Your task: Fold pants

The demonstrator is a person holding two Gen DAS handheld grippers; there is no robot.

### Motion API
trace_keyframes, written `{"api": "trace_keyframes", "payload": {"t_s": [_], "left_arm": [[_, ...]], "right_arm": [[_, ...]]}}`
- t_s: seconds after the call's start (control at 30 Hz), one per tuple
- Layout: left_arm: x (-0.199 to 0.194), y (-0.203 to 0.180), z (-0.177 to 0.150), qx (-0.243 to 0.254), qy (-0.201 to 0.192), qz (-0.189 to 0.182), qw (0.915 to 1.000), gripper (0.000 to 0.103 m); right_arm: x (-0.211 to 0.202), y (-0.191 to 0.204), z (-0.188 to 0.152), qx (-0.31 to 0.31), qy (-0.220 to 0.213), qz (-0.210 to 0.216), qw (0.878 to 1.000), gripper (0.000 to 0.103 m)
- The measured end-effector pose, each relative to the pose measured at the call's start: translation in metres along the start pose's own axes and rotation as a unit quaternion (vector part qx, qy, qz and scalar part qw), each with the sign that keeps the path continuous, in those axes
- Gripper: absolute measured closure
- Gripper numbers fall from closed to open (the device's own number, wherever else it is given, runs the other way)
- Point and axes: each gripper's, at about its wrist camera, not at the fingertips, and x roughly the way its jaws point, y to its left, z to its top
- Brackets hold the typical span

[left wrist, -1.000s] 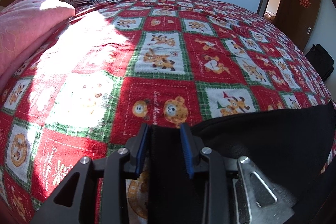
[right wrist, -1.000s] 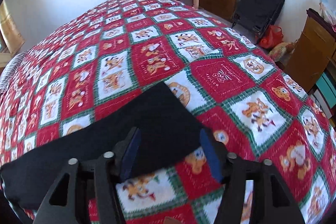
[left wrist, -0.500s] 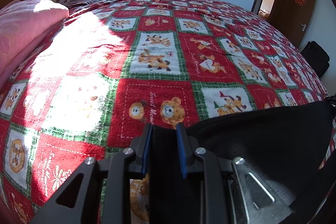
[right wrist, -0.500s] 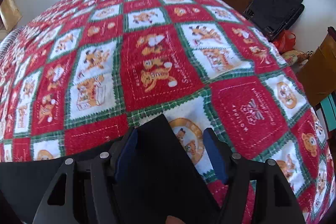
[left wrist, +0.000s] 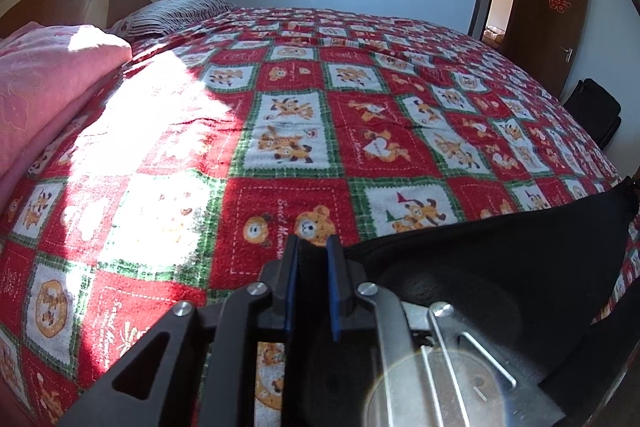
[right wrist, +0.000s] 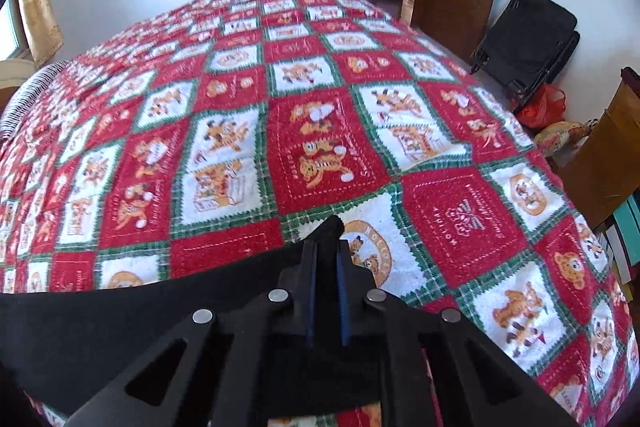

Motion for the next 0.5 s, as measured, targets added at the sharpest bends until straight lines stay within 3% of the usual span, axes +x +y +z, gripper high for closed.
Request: {"api": "trace_keyframes", "payload": {"t_s": [0.2,0.5], "left_arm": [[-0.024,-0.001,0.002,0.001,-0.030,-0.014,0.9995,0.090],[-0.049,0.000,-0.005,-0.006,-0.062,-0.024,0.9978,0.090]], "right_arm": [[-0.058,-0.013,-0.015,0.021,-0.057,0.024,0.998,0.095],[-0.122,-0.040,-0.056,0.040,-0.102,0.044,0.993,0.095]]}}
